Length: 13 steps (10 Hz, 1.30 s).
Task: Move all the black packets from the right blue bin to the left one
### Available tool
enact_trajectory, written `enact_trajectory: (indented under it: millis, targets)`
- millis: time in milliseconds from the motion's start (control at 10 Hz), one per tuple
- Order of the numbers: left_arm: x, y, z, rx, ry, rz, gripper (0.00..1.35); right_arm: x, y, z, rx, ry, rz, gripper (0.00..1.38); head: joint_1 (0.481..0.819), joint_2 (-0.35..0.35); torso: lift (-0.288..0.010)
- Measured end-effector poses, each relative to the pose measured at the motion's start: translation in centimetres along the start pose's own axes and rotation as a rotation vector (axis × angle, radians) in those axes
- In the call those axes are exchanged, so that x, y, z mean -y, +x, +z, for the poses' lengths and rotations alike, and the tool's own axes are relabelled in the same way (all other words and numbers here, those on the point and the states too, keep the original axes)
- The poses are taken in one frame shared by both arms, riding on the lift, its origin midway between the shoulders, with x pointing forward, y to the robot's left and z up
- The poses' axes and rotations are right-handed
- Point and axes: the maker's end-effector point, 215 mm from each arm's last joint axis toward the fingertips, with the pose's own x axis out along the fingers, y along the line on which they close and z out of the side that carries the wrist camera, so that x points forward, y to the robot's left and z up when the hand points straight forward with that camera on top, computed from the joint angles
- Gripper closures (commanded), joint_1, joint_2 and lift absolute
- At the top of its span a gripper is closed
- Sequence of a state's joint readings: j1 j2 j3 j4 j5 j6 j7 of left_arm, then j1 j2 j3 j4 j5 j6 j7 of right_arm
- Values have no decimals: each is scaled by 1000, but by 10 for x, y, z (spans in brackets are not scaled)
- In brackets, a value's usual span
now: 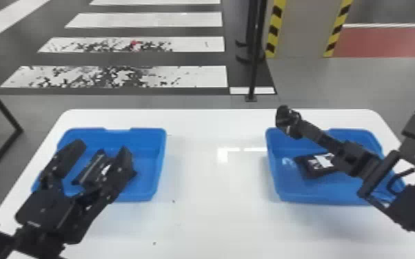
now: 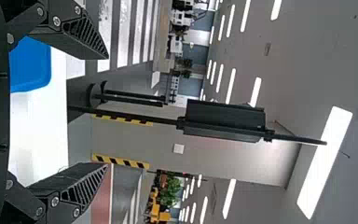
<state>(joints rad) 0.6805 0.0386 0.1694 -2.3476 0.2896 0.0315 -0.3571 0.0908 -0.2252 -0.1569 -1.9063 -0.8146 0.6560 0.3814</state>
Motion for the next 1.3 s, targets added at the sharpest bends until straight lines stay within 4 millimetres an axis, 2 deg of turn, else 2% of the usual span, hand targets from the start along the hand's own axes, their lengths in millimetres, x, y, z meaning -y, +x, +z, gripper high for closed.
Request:
enact_trajectory:
  millis: [100,300,600,700,1300]
  targets:
    - [10,5,3,16,-34,-21,228,-19,8,12,22,8,72,1159,695,52,-140]
    - [41,19,4,28,-157,-91,234,-75,25,11,23,3,209,1159,695,65,-140]
    - [74,35,7,26,-195,-172,234,-168,43,-38,-53,17,392,1159,695,150,-140]
    - [76,38,8,27,-183,-178,234,-188,44,-50,-68,23,427,1159,695,176,-140]
    - [81,41,5,11,-183,-189,236,-248,44,-88,-136,67,551,1159,695,249,-140]
